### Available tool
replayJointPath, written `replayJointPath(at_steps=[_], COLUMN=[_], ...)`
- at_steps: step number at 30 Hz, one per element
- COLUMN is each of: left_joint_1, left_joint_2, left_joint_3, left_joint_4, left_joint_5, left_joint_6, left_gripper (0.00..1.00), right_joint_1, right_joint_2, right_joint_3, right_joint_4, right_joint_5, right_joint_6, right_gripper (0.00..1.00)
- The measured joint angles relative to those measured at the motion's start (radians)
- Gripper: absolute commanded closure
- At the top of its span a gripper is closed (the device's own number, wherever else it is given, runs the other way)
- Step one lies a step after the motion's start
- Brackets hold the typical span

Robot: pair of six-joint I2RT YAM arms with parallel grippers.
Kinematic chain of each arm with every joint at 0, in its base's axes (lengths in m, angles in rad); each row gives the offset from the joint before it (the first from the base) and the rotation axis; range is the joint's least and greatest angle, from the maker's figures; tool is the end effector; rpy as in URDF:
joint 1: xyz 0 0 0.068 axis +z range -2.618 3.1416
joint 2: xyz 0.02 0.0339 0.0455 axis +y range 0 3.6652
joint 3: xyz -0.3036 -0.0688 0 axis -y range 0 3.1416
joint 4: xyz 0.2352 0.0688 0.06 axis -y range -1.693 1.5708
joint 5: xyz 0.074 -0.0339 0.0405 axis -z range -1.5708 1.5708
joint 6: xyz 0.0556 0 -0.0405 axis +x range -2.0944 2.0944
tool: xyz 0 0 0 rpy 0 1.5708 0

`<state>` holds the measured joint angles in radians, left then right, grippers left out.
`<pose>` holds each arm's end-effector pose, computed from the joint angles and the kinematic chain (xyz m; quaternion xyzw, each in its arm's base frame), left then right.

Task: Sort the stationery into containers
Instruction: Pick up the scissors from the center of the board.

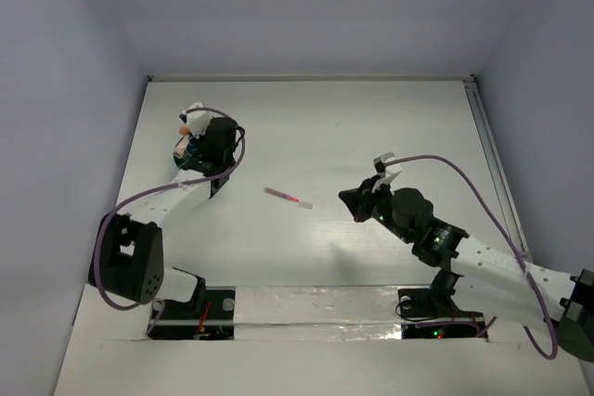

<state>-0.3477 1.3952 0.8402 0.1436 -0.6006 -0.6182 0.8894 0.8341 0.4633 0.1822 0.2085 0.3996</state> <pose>0.3006 -0.0755 0.2916 -0.2683 0.7700 -0.0238 0.5783 0.1243 0.1350 0.2850 -0.1215 0.7596 0.3168 0.5549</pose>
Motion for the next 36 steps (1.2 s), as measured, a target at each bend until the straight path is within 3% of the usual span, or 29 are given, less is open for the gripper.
replayJointPath(at_steps=[1, 6, 9, 11, 13, 20, 24, 32, 36], left_joint_1=[-0.002, -0.076, -0.166, -0.218, -0.264, -0.541, -0.705, -0.790, -0.802], left_joint_2=[-0.016, -0.097, -0.114, -0.107, -0.081, 0.175, 0.383, 0.673, 0.747], left_joint_3=[0.000, 0.000, 0.000, 0.000, 0.000, 0.025, 0.154, 0.541, 0.639], left_joint_4=[0.001, 0.050, 0.113, 0.157, 0.210, 0.333, 0.332, 0.261, 0.195], left_joint_5=[-0.006, -0.023, 0.023, 0.104, 0.204, 0.459, 0.583, 0.689, 0.723], left_joint_6=[0.006, 0.067, 0.124, 0.154, 0.184, 0.327, 0.407, 0.541, 0.596], left_gripper=[0.72, 0.73, 0.84, 1.00, 1.00, 1.00, 1.00, 1.00, 1.00], right_joint_1=[0.000, 0.000, 0.000, 0.000, 0.000, 0.000, 0.000, 0.000, 0.000], right_joint_2=[0.010, 0.014, -0.017, -0.069, -0.143, -0.467, -0.547, -0.551, -0.550], right_joint_3=[0.003, 0.008, 0.013, 0.019, 0.034, 0.123, 0.182, 0.201, 0.201], right_joint_4=[-0.002, -0.030, -0.063, -0.100, -0.140, -0.241, -0.264, -0.337, -0.351], right_joint_5=[0.004, 0.054, 0.101, 0.151, 0.211, 0.449, 0.529, 0.547, 0.543], right_joint_6=[0.000, 0.001, 0.004, 0.008, 0.009, -0.008, -0.015, -0.015, -0.016], right_gripper=[0.99, 1.00, 1.00, 1.00, 1.00, 1.00, 1.00, 1.00, 1.00])
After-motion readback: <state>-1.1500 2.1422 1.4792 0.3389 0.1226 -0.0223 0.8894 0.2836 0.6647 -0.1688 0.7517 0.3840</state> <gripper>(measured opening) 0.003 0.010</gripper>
